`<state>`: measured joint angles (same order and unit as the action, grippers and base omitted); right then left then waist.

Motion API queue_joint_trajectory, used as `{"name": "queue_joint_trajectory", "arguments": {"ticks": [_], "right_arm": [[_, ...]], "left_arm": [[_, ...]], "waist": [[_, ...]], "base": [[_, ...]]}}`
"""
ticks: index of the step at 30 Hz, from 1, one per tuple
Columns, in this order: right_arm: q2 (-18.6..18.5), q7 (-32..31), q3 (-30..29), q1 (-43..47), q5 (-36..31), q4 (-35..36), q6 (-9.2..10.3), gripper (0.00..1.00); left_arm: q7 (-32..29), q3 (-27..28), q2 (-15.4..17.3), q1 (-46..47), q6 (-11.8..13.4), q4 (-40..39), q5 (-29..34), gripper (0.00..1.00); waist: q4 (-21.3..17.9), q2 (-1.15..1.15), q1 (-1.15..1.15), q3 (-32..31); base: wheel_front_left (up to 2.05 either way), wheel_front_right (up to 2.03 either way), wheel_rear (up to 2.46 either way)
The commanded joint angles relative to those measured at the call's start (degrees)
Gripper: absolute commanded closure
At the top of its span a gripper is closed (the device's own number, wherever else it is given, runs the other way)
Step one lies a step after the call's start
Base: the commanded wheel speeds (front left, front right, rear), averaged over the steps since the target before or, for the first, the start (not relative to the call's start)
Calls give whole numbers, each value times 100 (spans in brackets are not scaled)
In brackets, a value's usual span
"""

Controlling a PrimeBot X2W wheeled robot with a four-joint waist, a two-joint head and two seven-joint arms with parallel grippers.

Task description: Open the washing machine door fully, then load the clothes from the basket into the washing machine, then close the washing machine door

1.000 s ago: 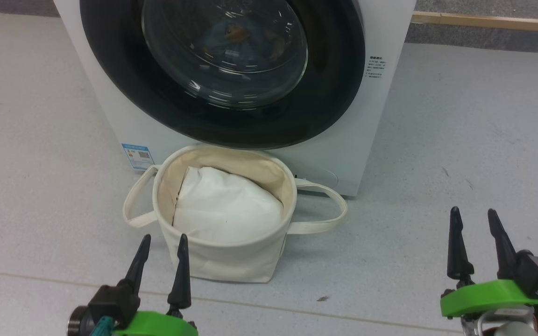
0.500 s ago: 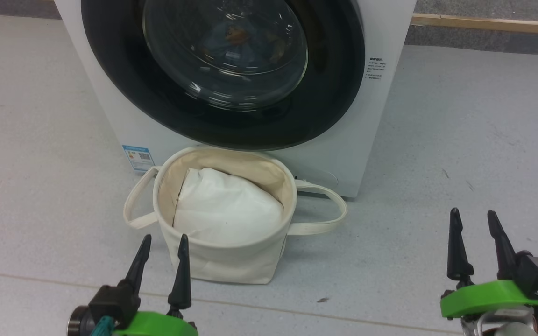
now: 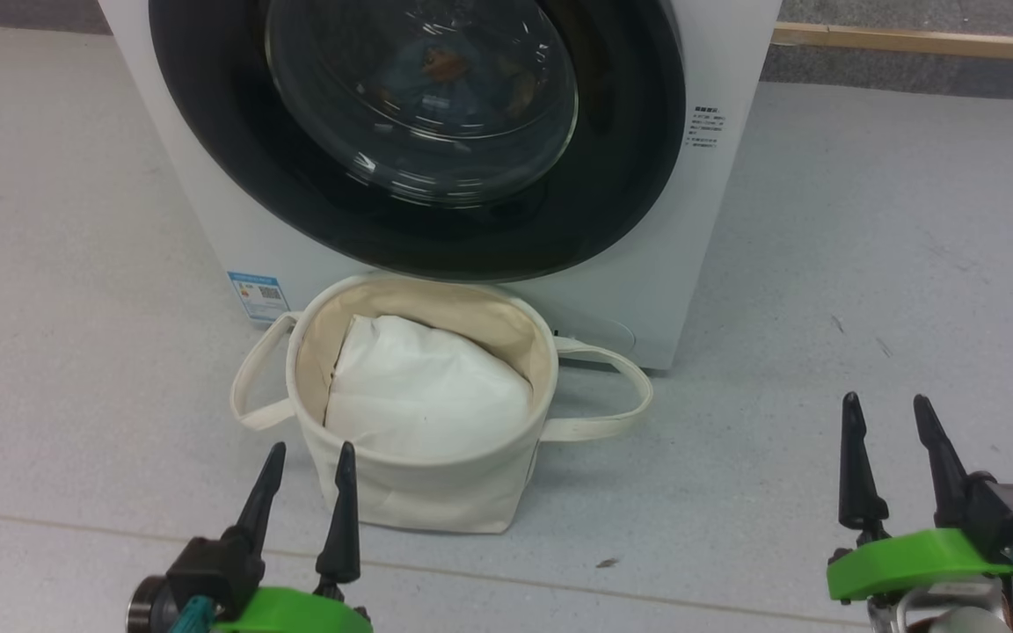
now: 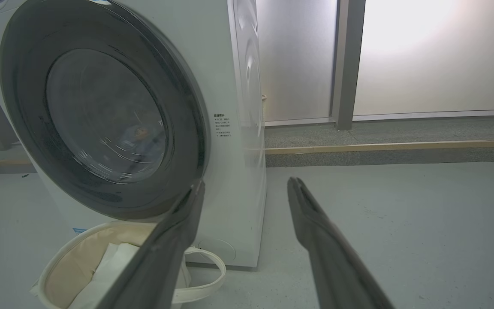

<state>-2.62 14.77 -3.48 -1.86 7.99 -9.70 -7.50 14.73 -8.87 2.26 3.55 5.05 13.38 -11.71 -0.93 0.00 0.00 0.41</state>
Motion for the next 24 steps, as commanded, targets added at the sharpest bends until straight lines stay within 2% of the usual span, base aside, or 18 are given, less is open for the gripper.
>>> {"name": "queue_joint_trajectory", "arguments": {"ticks": [1, 3, 4, 5, 9, 14, 24], "right_arm": [[-26, 23, 111, -146, 7, 160, 1, 0], [-26, 23, 106, -148, 9, 160, 1, 0], [-26, 23, 105, -150, 14, 160, 1, 100], [2, 0, 3, 0, 2, -30, 0, 100], [24, -25, 18, 75, 50, -366, -1, 100], [22, -120, -5, 44, 386, -380, -1, 100], [18, -280, -22, 5, 1062, -380, -1, 100]], "left_arm": [[27, 156, 62, 159, -13, -135, 3, 0], [27, 150, 62, 163, -40, -138, -26, 0], [27, 147, 62, 162, -63, -135, -55, 100], [-1, 1, -5, -2, -54, 32, -27, 100], [-25, 11, -19, -107, -61, 348, -74, 100], [-115, 78, -16, -85, -108, 344, -395, 100], [-279, 197, -9, -58, -180, 293, -1038, 100]], "waist": [[4, 0, 0, 4], [12, 0, 0, 8], [16, 0, 0, 9], [14, 0, 0, 10], [15, 0, 1, 9], [18, 0, 6, 1], [24, 0, 1, 2]], "base": [[0, 0, 0], [0, 0, 0], [0, 0, 0], [0, 0, 0], [0, 0, 0], [0, 0, 0], [0, 0, 0]]}}
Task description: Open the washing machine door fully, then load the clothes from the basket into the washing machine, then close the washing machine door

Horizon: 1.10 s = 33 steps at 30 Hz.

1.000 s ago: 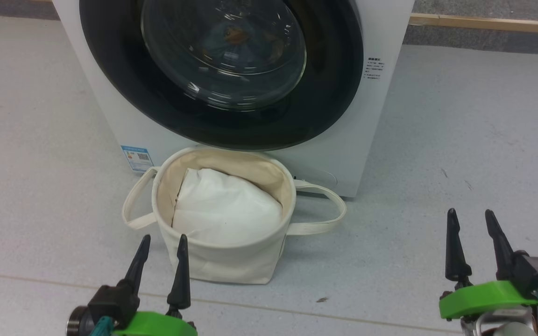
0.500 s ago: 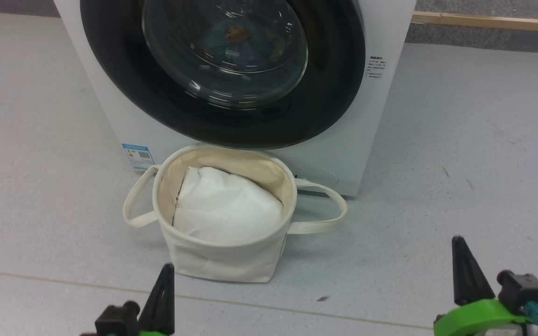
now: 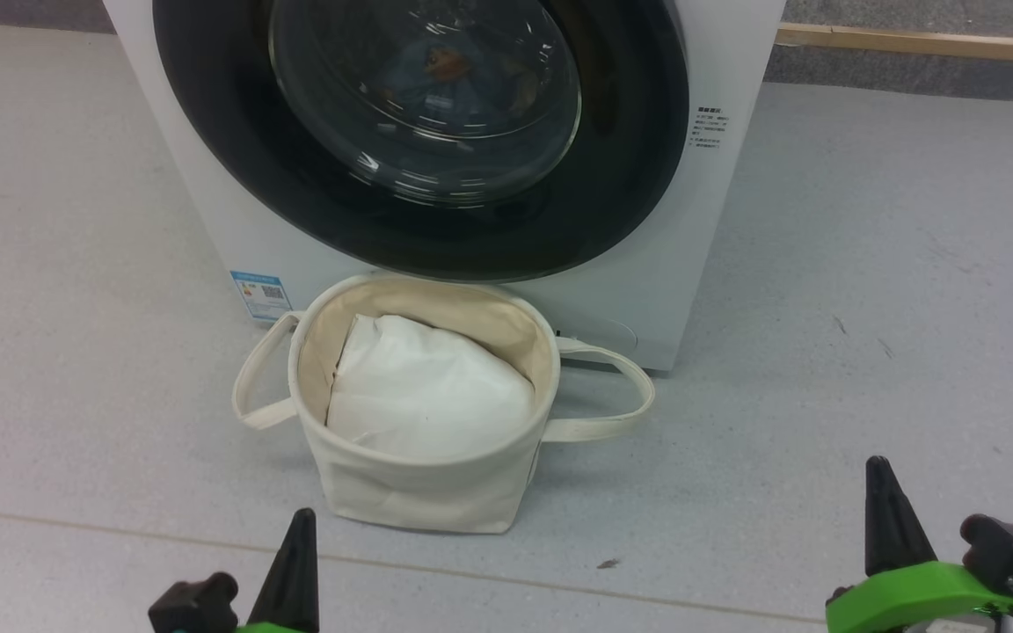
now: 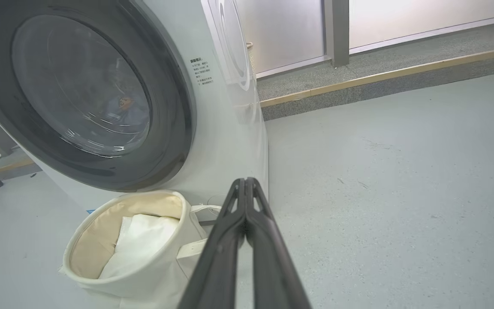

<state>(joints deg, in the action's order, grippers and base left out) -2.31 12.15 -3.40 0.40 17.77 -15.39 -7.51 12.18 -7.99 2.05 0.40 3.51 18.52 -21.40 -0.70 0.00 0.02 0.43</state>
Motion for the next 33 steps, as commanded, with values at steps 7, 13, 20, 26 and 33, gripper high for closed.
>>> {"name": "queue_joint_trajectory", "arguments": {"ticks": [7, 13, 20, 26, 33], "right_arm": [[-16, -134, -47, -253, 555, 184, 0, 100], [-18, -235, -62, -282, 957, 177, 0, 100], [-21, -354, -81, -316, 1428, 170, 1, 100], [-23, -439, -94, -341, 1764, 164, 1, 100], [-27, -557, -113, -375, 2236, 155, 1, 100]], "left_arm": [[-141, 194, 16, 274, -75, -259, -518, 100], [-241, 268, 20, 290, -118, -289, -902, 100], [-358, 354, 24, 310, -168, -323, -1351, 100], [-443, 416, 28, 325, -205, -346, -1671, 100], [-561, 503, 32, 345, -257, -377, -2120, 100]], "waist": [[5, 0, -1, -3], [9, 0, -1, -6], [13, 0, -1, -9], [16, 0, -1, -11], [20, 0, -1, -15]], "base": [[0, 0, 0], [0, 0, 0], [0, 0, 0], [0, 0, 0], [0, 0, 0]]}}
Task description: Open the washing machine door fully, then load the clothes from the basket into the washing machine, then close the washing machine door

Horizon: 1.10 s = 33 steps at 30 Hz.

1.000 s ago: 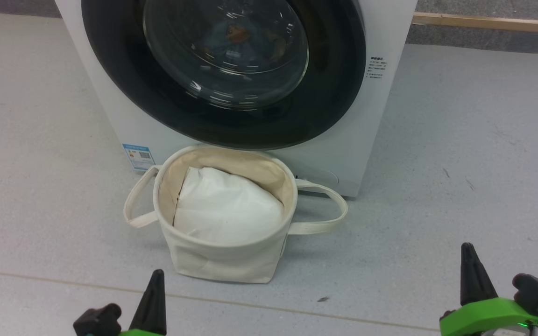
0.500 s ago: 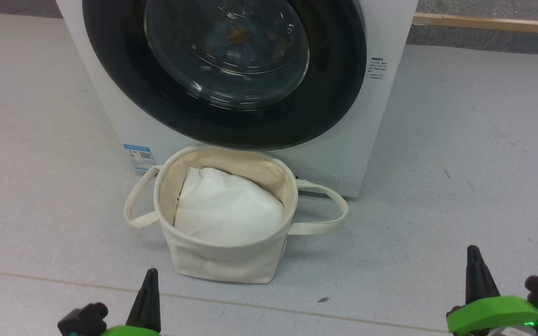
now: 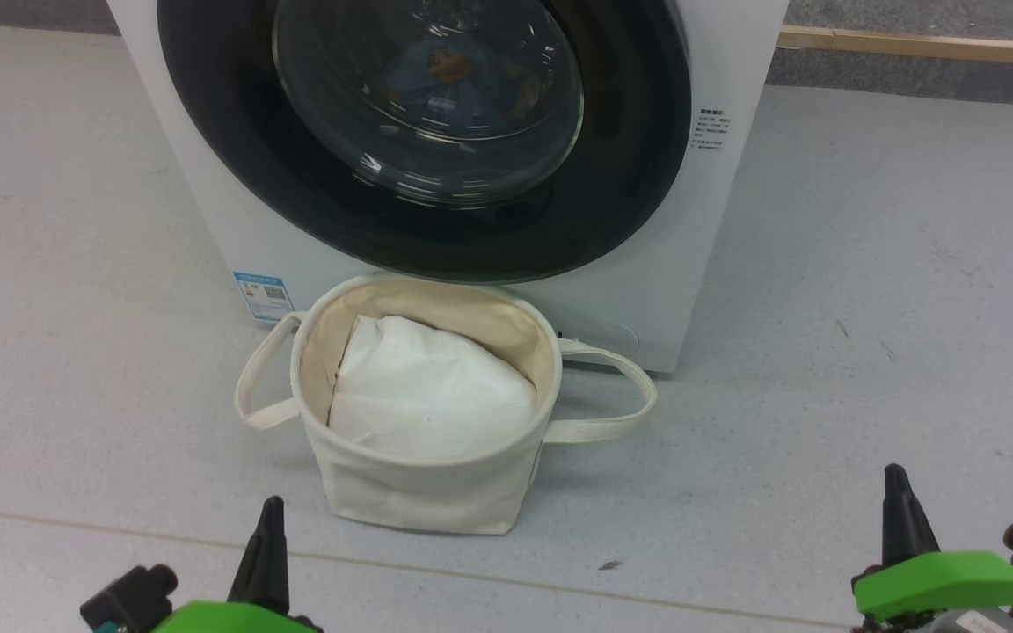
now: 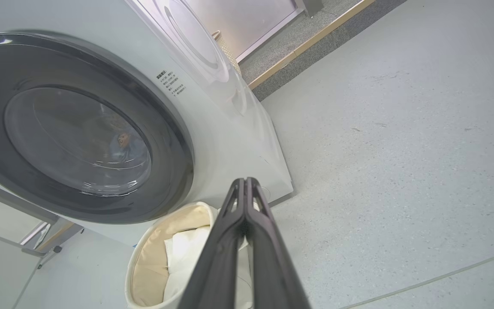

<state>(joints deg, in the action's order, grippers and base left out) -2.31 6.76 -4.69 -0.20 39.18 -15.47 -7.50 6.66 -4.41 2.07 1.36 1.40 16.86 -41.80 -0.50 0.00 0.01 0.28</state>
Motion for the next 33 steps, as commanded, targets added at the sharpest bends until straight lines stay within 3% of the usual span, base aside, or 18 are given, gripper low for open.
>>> {"name": "queue_joint_trajectory", "arguments": {"ticks": [1, 33], "right_arm": [[-27, -36, 13, -321, 162, 163, 0, 100], [-46, -574, -68, -478, 2318, 126, 0, 100]], "left_arm": [[-26, 157, 31, 252, -54, -216, -144, 100], [-566, 554, 52, 349, -293, -355, -2195, 100]], "waist": [[1, 0, 0, 0], [21, 0, 0, -16]], "base": [[0, 0, 0], [0, 0, 0]]}}
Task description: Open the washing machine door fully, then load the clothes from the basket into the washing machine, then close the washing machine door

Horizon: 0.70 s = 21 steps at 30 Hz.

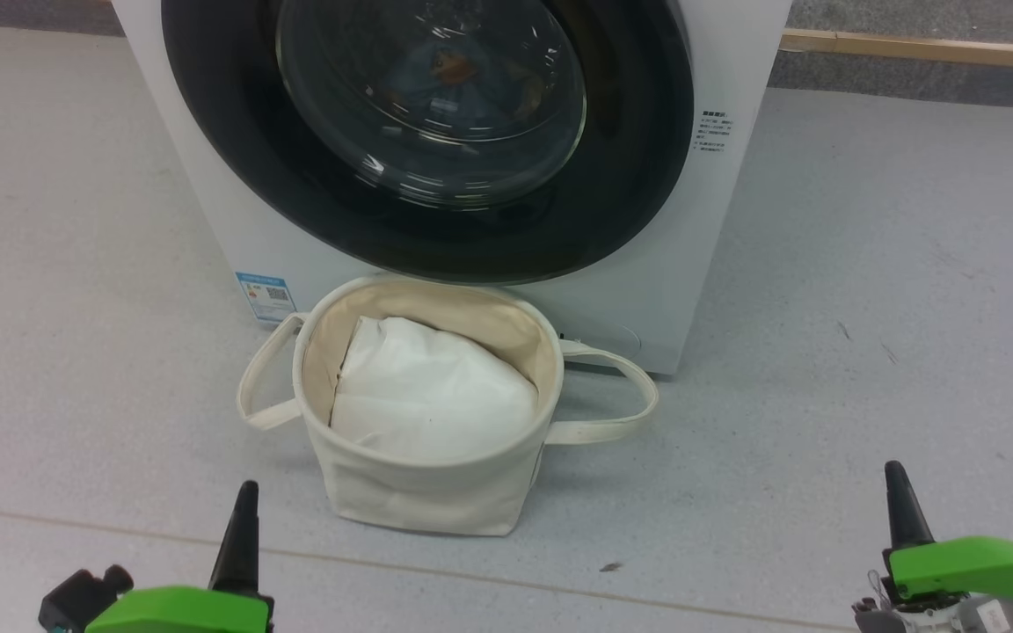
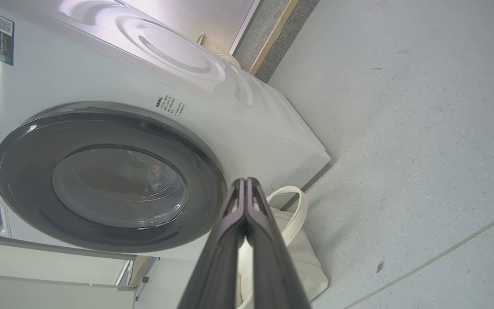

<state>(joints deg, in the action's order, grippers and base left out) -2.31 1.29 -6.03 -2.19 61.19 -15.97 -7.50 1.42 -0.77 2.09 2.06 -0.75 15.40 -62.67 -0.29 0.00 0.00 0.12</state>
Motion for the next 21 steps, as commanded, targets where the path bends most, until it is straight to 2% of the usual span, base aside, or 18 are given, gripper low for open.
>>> {"name": "queue_joint_trajectory", "arguments": {"ticks": [1, 21], "right_arm": [[-48, -60, 61, -288, 253, 173, 0, 100], [-62, -393, 15, -386, 1603, 149, 1, 100]], "left_arm": [[-75, 215, 51, 284, -93, -217, -236, 100], [-412, 462, 64, 345, -242, -304, -1516, 100]], "waist": [[2, 0, 0, -1], [14, 0, 0, -11]], "base": [[0, 0, 0], [0, 0, 0]]}}
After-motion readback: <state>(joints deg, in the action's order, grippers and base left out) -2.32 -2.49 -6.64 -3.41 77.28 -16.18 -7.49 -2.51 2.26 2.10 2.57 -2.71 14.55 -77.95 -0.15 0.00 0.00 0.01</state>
